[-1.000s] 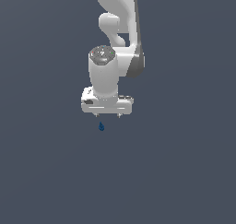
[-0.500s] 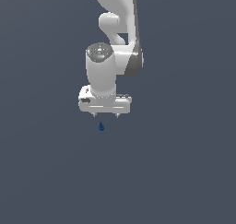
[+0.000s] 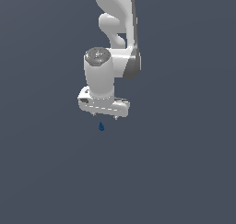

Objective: Pick up the object and move it to a goal position.

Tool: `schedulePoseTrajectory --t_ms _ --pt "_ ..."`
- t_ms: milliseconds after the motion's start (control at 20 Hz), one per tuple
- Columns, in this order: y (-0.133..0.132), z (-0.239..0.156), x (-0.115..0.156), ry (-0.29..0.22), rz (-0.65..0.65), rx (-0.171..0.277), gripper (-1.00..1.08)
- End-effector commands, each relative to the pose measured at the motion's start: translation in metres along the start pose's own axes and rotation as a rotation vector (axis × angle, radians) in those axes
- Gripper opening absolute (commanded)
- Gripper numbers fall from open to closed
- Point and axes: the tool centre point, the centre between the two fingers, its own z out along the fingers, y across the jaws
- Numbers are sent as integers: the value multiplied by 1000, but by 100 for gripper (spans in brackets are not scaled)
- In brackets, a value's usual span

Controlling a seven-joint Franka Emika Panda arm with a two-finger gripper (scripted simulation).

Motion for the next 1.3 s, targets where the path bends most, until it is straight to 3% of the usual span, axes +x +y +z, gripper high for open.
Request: schedulePoseTrajectory --t_ms 0,800,1250 --pt "2 5 -1 -2 59 2 100" --pt "25 45 -9 -14 552 8 100" --pt "34 59 -13 -16 737 5 100"
